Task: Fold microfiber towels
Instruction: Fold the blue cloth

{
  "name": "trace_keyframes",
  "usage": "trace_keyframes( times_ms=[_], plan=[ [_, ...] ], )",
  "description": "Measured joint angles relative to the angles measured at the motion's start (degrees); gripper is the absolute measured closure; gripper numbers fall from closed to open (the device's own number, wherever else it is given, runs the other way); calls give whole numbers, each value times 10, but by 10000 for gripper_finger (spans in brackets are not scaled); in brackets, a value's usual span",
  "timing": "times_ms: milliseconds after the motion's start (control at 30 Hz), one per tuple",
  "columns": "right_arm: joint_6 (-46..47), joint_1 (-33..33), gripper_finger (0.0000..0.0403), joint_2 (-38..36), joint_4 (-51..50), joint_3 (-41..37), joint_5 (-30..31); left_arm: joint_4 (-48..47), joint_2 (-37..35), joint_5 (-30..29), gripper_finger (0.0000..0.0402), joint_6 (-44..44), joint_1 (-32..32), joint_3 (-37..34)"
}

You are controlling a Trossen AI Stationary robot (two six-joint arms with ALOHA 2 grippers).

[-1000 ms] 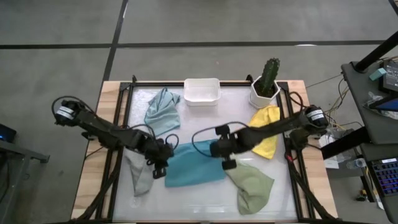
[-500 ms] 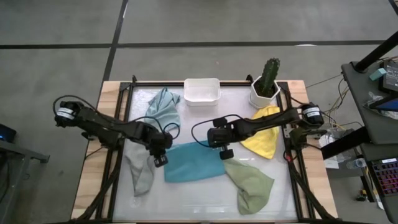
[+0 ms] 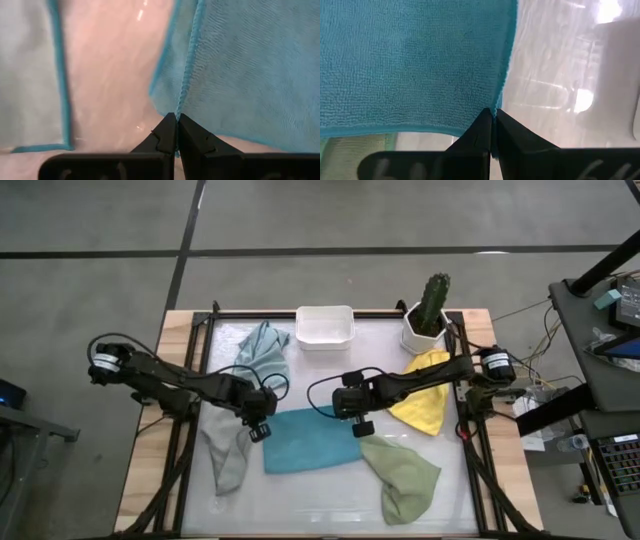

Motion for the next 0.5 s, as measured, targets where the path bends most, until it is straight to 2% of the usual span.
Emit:
trace_keyframes(
  times_ms=[167,500],
  plan=[
    [0,-4,394,10,6,0,8,0,0,-36,402,5,1,0],
    [3,-7,390,11,21,0,16,18,0,-56,402,14,1,-1]
  ],
)
